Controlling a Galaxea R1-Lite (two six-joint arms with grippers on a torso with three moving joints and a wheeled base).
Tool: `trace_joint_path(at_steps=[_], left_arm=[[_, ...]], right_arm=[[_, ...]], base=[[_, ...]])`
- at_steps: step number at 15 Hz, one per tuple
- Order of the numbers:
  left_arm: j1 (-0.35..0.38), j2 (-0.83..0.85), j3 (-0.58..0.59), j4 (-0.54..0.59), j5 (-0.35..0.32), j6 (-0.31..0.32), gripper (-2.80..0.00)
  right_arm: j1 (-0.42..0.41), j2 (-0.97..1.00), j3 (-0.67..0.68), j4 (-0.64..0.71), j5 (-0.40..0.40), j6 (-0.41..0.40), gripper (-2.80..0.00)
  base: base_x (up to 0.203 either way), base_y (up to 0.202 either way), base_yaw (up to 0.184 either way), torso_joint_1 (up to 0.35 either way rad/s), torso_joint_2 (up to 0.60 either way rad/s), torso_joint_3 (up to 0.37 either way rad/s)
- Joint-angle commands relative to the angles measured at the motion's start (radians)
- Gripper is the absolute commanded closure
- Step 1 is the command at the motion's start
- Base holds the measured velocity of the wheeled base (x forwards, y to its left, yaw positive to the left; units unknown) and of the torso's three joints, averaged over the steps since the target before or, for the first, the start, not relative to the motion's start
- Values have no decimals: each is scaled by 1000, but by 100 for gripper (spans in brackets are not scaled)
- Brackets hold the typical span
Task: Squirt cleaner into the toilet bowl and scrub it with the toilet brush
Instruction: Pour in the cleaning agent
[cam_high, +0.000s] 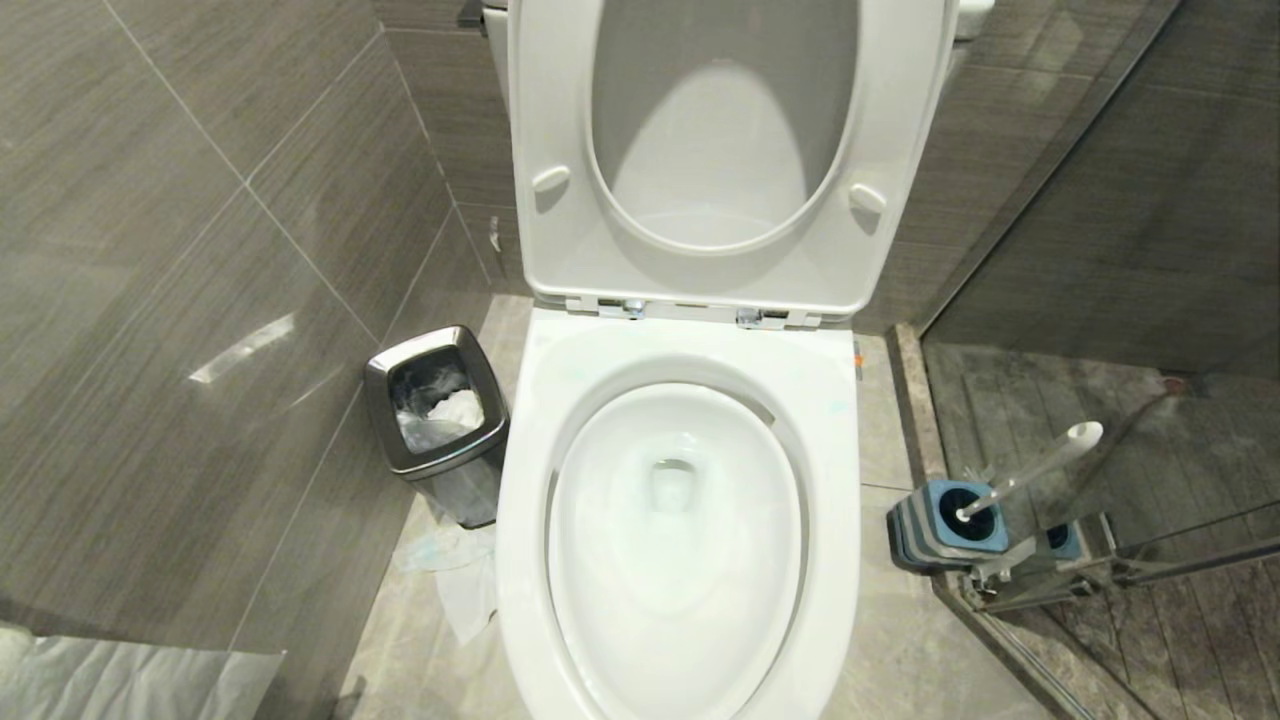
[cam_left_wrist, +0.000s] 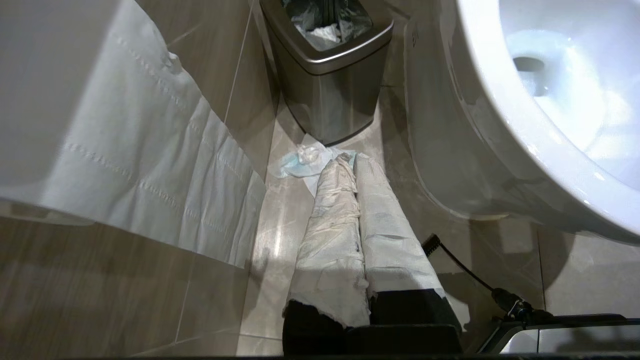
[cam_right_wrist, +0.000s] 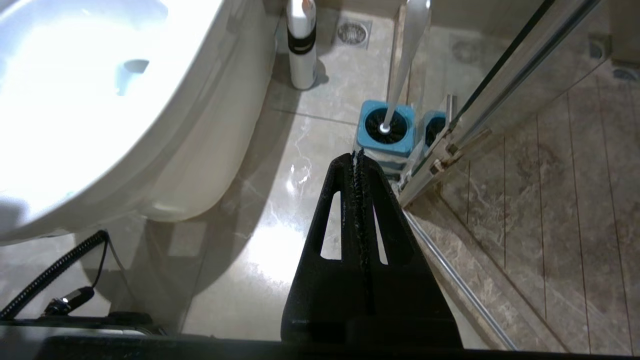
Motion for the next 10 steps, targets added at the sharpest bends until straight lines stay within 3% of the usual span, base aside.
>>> trace_joint_path(at_steps=[1, 10], left_arm=[[0, 2, 0, 0, 0, 0, 0], [0, 2, 0, 2, 0, 2, 0]], right_arm=[[0, 0, 0, 0, 0, 0, 0], [0, 0, 2, 0, 0, 0, 0]], base=[[0, 0, 0, 2, 4, -195], [0, 0, 0, 4, 2, -198]])
